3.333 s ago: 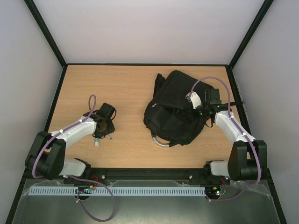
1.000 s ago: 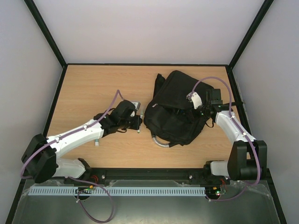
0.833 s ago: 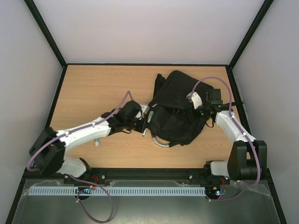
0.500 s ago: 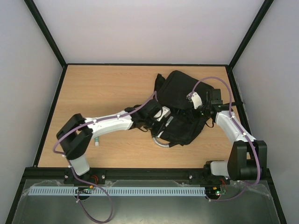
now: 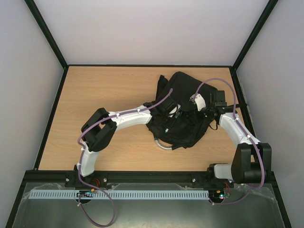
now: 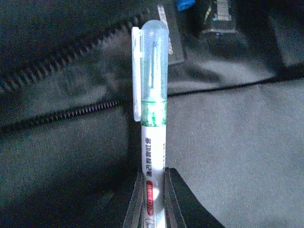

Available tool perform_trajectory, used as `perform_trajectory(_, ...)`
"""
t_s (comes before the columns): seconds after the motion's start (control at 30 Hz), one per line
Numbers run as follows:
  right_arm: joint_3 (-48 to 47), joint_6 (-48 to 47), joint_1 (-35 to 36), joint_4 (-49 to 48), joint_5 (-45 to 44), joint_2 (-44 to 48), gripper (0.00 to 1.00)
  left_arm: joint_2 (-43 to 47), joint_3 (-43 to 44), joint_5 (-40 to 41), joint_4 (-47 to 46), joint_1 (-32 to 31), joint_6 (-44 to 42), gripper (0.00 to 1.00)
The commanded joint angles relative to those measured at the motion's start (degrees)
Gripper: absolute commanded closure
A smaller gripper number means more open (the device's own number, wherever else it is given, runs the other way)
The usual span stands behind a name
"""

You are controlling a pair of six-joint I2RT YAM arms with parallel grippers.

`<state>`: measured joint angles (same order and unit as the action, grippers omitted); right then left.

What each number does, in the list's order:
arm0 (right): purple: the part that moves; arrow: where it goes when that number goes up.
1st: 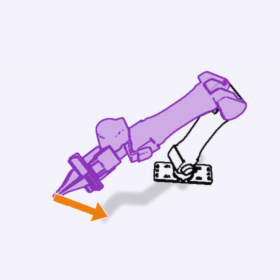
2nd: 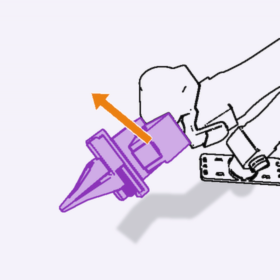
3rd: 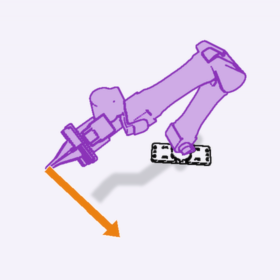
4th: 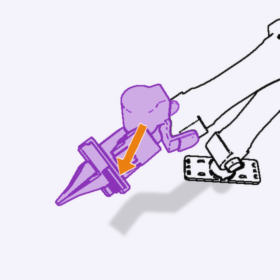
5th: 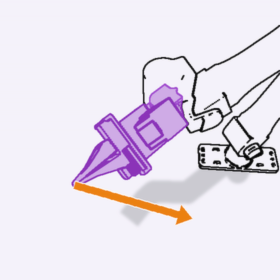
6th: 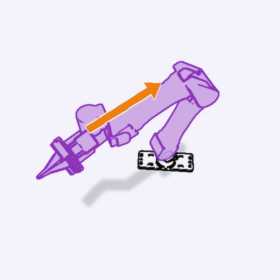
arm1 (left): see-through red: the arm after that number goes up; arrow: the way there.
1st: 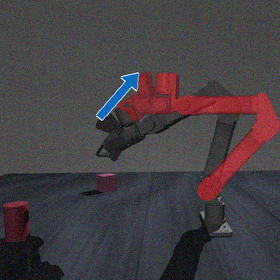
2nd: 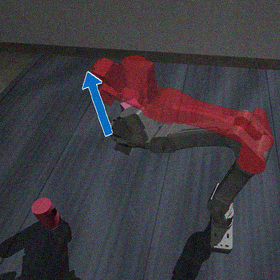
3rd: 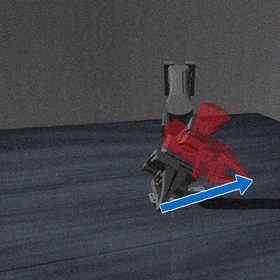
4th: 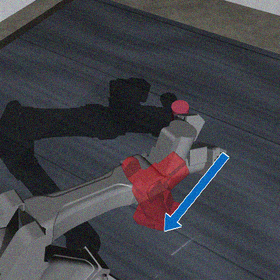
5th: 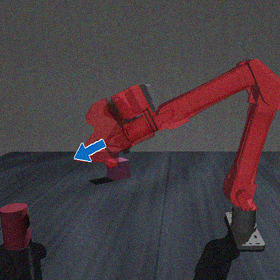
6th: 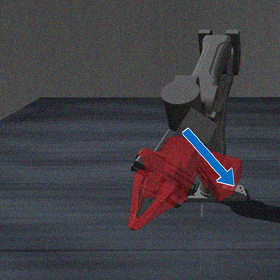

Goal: Pack the student bag
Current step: Place the student bag at the center of the board.

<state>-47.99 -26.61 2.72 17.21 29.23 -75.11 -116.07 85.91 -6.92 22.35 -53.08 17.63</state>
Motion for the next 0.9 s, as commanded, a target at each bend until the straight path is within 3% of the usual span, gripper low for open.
perform_trajectory(0.0,-0.8,-0.3,-0.3,4.5,2.9,0.9,0.99,-3.6,4.1,6.1,2.3,0.0,0.1,0.98)
perform_trajectory(0.2,-0.8,-0.2,-0.3,4.6,3.0,0.8,0.99,-6.6,9.7,11.5,1.4,-0.1,1.1,0.94)
perform_trajectory(0.27,-0.8,-0.2,-0.4,4.6,3.1,0.9,0.99,-6.4,10.7,13.2,1.4,0.0,2.0,0.86)
perform_trajectory(0.33,-0.8,-0.2,-0.5,4.6,3.1,0.9,0.99,-5.8,10.8,13.6,1.5,0.0,2.2,0.71)
perform_trajectory(0.43,-0.8,-0.3,-0.7,4.6,3.2,0.9,0.99,-3.9,9.1,13.7,2.0,-0.3,2.4,0.61)
perform_trajectory(0.7,-0.8,-0.6,-0.8,4.7,3.6,0.5,0.99,6.9,-4.2,12.1,0.8,-2.4,5.3,0.57)
perform_trajectory(0.87,-0.9,-0.6,-0.8,4.9,3.7,0.4,0.99,7.8,-7.9,7.9,-0.4,-2.6,6.4,0.56)
